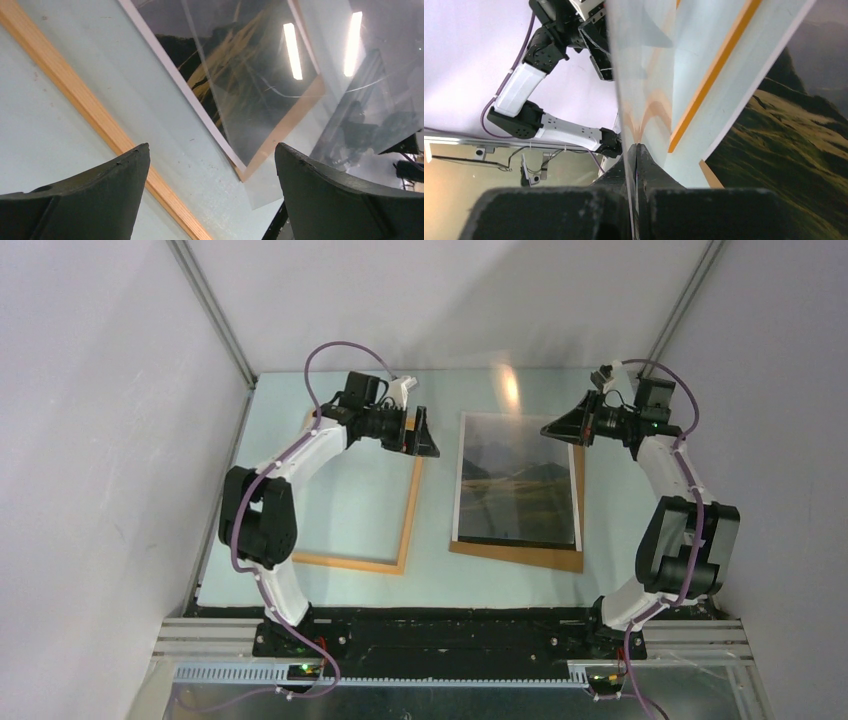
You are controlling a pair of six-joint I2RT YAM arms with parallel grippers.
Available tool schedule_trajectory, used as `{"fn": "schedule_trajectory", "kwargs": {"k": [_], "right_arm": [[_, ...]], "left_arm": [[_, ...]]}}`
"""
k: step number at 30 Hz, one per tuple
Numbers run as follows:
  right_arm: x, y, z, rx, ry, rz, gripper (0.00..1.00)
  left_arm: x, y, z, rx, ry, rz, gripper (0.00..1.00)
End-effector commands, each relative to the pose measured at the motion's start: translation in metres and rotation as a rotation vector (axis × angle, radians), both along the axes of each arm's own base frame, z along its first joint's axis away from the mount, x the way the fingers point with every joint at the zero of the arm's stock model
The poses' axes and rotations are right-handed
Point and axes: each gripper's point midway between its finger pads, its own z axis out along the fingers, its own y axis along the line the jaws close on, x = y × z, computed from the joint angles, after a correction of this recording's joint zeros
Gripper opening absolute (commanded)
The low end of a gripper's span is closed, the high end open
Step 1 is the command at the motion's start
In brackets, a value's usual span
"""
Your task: Put the photo into the frame
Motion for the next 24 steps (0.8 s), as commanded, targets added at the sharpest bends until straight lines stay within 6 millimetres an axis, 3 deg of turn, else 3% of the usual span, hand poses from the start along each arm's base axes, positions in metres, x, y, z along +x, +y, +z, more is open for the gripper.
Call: {"fn": "schedule_trajectory", "kwargs": {"k": [1,12,20,24], "right_arm": [[-0.004,0.020,0.042,0.041,-0.085,0.046,0.00],[0.004,0.047,0.073,0.096,-0.142,0.074,0.00],[0.008,0.065,0.077,0.124,-0.161,0.081,0.00],[0.013,0.068,0.076,0.120,-0.174,0.060,0.00]], "left_arm": [[-0.013,-0.008,0.041,-0.117,-0.080,-0.101,1.00],[-0.015,-0.002,0.066,-0.242,-0.088,-0.130,1.00],[-0.027,-0.006,0.079,-0.317,-0.060,-0.169,0.99],[-0.032,-0.007,0.087,-0.346,-0.060,-0.182,0.93]]}}
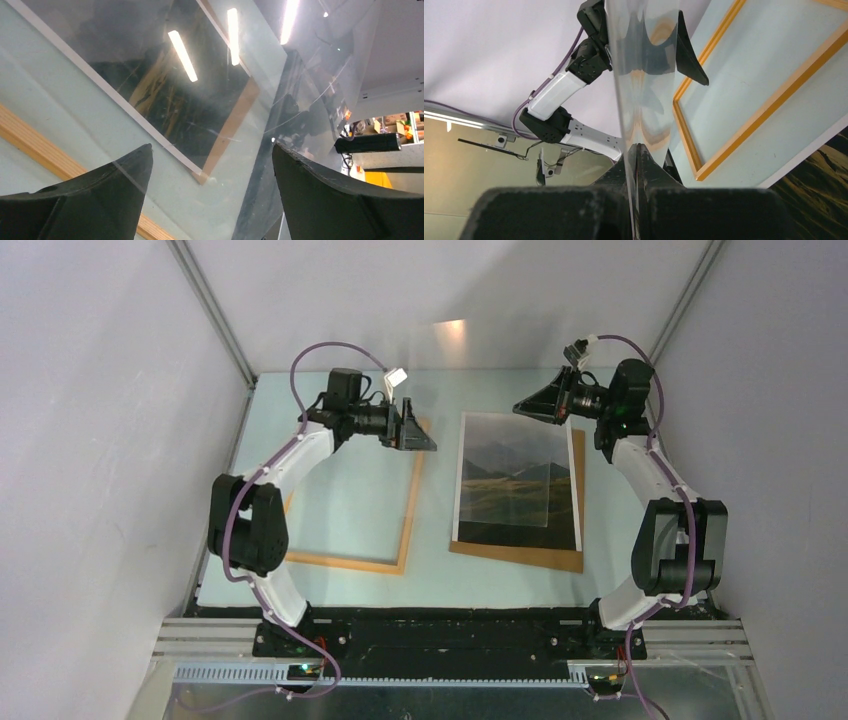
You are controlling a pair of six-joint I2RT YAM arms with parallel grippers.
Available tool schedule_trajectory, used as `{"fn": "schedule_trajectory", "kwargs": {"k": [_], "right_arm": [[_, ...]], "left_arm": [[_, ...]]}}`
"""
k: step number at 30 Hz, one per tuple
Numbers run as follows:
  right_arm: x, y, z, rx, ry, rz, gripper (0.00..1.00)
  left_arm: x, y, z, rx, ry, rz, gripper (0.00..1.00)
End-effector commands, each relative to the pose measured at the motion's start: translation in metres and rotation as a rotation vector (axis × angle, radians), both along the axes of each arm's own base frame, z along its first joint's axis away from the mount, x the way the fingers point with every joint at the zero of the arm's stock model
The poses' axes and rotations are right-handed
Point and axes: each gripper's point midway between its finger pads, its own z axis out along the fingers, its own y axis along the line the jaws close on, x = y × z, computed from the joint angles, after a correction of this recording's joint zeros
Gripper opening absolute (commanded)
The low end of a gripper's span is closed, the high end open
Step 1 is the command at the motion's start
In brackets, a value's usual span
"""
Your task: Put the photo into the frame
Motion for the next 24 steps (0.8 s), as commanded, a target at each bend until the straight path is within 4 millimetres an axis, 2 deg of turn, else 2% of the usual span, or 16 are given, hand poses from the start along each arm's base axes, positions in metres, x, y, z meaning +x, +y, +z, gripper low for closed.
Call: {"fn": "schedule_trajectory", "kwargs": {"k": [1,8,13,18,20,24], "right_arm": [[0.006,0.004,0.010,0.003,-0.070,-0.033,0.00],[0.015,0.002,-0.011,-0.051,-0.061,-0.080,0.00],[0.018,0.000,-0.024,-0.089,-0.071,-0.093,0.00],[0.019,-0.001,-0.036,-0.116,-0.067,-0.096,0.00],[0.015,0.008,-0.039,-0.124,-0.069,-0.074,0.00],[0.014,0.011,-0.043,-0.119,-0.060,-0.070,0.00]], "left_arm": [[-0.015,-0.003,0.036,-0.085,-0.050,-0.045,0.92],[-0.020,0.002,0.049,-0.122,-0.039,-0.023,0.68],[-0.015,0.011,0.056,-0.146,-0.043,0.016,0.58],[-0.012,0.010,0.059,-0.156,-0.036,0.022,0.49],[-0.011,0.010,0.059,-0.162,-0.032,0.021,0.44],[-0.011,0.009,0.061,-0.169,-0.025,0.021,0.36]]}}
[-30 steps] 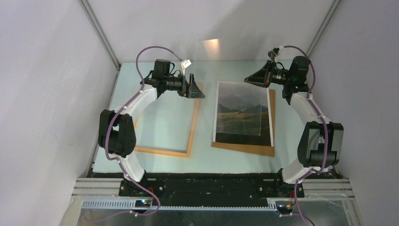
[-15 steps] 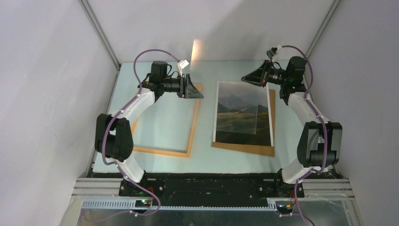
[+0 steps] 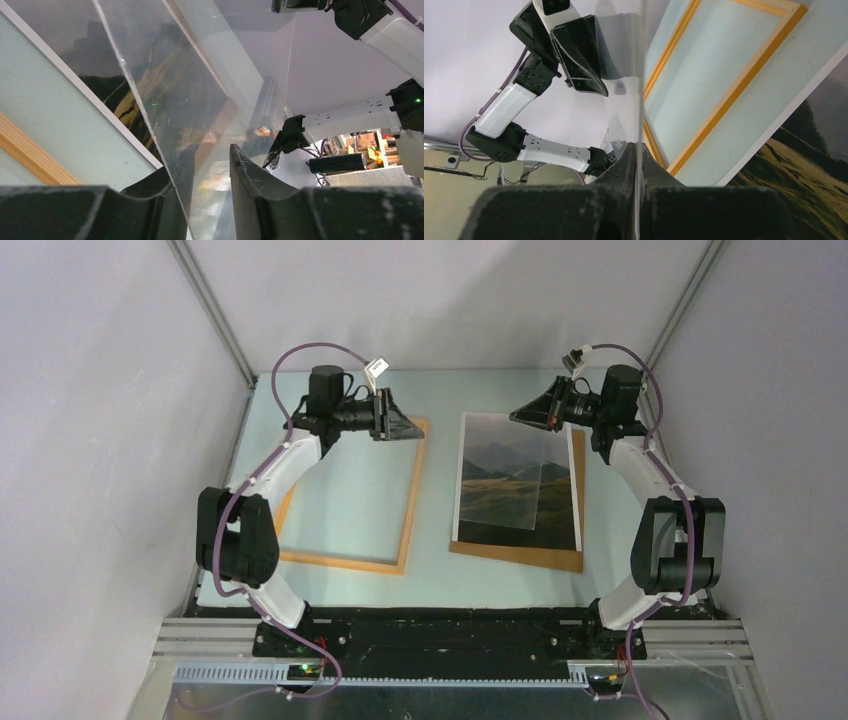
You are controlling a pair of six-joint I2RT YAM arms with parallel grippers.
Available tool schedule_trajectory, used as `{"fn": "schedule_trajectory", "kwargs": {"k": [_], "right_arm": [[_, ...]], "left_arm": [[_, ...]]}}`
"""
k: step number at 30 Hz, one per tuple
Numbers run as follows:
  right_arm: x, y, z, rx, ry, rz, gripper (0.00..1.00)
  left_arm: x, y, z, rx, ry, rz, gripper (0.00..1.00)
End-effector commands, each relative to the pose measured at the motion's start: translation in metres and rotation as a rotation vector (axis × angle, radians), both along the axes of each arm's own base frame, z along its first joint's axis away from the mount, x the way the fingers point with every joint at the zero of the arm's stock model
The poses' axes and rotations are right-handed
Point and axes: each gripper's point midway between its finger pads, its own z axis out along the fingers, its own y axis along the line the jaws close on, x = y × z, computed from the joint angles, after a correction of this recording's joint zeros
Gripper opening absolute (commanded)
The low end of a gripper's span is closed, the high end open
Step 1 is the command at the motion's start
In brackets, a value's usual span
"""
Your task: Put the photo into the frame
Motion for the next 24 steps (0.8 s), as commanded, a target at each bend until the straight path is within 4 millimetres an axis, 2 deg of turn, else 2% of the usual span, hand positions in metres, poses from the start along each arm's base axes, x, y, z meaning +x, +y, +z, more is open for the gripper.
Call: {"fn": "schedule_trajectory", "kwargs": {"k": [1,4,7,10,14,19,20,21,22,24], "right_arm": [[-0.002,0.008,-0.005,-0.012,-0.026,0.023,0.00],[-0.003,0.010,-0.007,-0.013,-0.024,0.031,0.00],[-0.005,0.013,-0.009,-0.019,-0.021,0.040,0.00],[-0.008,0.013,-0.009,-0.018,-0.023,0.046,0.00],[-0.008,0.012,-0.011,-0.025,-0.026,0.045,0.01],[-0.008,0.012,-0.017,-0.044,-0.005,0.027,0.32],[-0.008,0.012,-0.020,-0.050,0.004,0.026,0.41],[-0.008,0.014,-0.023,-0.057,0.012,0.026,0.45],[-0.010,0.017,-0.029,-0.072,0.021,0.027,0.54],[-0.013,0.024,-0.039,-0.094,0.036,0.042,0.64]], "left_arm": [[-0.007,-0.002,0.028,-0.051,-0.064,-0.032,0.35],[-0.008,-0.002,0.027,-0.052,-0.062,-0.032,0.31],[-0.007,-0.002,0.027,-0.052,-0.060,-0.031,0.22],[-0.007,-0.002,0.027,-0.051,-0.058,-0.022,0.03],[-0.009,0.003,0.026,-0.048,-0.055,-0.009,0.00],[-0.011,0.022,0.025,-0.057,-0.020,0.031,0.00],[-0.013,0.025,0.022,-0.055,0.002,0.031,0.00],[-0.013,0.031,0.021,-0.053,0.011,0.042,0.00],[-0.016,0.035,0.015,-0.047,0.032,0.045,0.00],[-0.018,0.046,0.008,-0.035,0.053,0.071,0.00]]}}
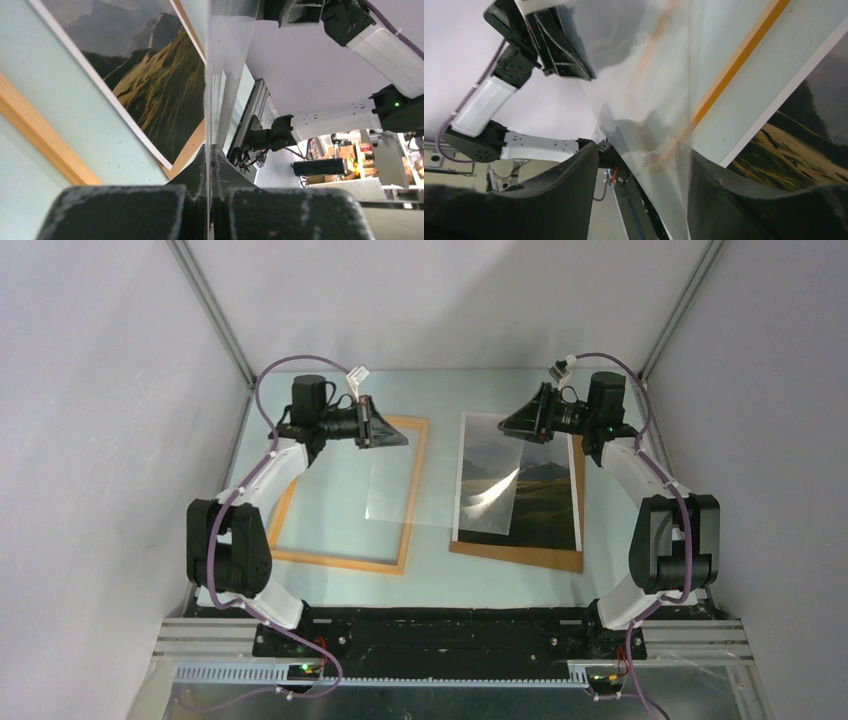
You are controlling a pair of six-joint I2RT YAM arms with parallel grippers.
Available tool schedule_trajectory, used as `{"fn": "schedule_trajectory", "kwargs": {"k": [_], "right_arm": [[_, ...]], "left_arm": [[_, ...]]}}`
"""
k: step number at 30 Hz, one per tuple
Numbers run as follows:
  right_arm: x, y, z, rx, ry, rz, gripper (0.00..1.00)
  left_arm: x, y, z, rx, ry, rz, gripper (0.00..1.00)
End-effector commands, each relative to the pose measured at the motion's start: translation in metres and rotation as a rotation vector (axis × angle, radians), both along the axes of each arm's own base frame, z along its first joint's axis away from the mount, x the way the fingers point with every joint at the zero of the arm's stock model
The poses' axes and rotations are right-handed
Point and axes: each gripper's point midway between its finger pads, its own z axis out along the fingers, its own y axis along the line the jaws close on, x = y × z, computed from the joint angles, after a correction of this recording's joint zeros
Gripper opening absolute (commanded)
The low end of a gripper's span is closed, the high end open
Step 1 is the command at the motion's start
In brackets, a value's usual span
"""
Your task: Put the photo into the frame
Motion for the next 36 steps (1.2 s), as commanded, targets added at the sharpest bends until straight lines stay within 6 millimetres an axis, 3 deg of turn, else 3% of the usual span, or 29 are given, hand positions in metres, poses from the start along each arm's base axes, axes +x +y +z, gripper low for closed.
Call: {"fn": "schedule_trajectory", "kwargs": {"k": [1,6,13,19,27,36], "right_arm": [[-0.006,0.014,-0.017,-0.052,0.002,0.030,0.66],[-0.016,0.034,-0.043,-0.098,0.057,0.074,0.70],[-0.026,0.060,-0.078,-0.166,0.096,0.115,0.69],[-0.025,0.079,-0.105,-0.220,0.128,0.102,0.70],[-0.030,0.109,-0.141,-0.251,0.222,0.166,0.69],[-0.014,0.123,-0.142,-0.300,0.190,0.155,0.68]], "left_arm": [[-0.010,0.028,0.009,0.003,0.000,0.046,0.00],[-0.018,0.054,-0.017,0.091,0.045,0.096,0.00],[-0.048,0.092,-0.061,0.331,0.101,0.110,0.00],[-0.049,0.136,-0.080,0.474,0.108,0.183,0.00],[-0.042,0.169,-0.091,0.598,0.119,0.245,0.00],[-0.026,0.192,-0.088,0.720,0.083,0.285,0.00]]}}
